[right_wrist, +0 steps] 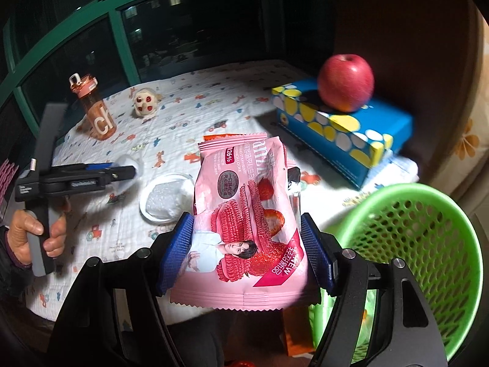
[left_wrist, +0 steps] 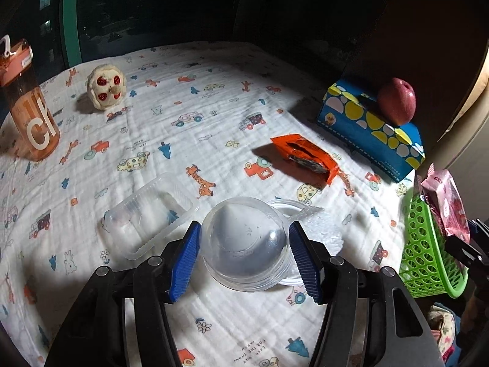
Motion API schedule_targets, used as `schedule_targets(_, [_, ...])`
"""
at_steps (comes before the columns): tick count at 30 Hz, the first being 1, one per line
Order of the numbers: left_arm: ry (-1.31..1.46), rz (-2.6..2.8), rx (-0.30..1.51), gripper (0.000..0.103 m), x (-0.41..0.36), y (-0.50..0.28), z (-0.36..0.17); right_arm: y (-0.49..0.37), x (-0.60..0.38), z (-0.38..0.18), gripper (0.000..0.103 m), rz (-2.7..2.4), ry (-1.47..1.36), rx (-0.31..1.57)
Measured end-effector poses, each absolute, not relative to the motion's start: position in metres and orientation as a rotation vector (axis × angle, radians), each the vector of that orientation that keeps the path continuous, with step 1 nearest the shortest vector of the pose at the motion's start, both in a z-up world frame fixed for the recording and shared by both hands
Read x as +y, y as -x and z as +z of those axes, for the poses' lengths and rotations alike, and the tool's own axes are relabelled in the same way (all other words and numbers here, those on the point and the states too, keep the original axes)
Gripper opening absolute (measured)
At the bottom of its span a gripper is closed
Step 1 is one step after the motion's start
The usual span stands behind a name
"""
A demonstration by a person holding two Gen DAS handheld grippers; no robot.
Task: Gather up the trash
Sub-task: 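Carry the wrapper and bowl over the basket and open both tools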
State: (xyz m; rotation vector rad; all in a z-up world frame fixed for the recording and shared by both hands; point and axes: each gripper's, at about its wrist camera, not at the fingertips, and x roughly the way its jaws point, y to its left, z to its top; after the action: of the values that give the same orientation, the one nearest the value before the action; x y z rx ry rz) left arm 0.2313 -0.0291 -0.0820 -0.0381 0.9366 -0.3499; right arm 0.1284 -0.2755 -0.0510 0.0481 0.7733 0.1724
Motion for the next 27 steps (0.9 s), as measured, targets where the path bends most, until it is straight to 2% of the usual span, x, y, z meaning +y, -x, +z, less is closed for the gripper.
schedule_targets(11, [-0.007, -0.503, 0.830, 0.057, -0.093, -0.196, -0.028, -0.092, -0.336, -0.055, 0.070, 0.017, -0.113, 0.772])
schedule_targets(27, [-0.093, -0.664, 0.804, 0.057, -0.194, -0.167, -0.007, -0.070, -0.424, -0.069, 0.072, -0.190, -0.159, 0.801])
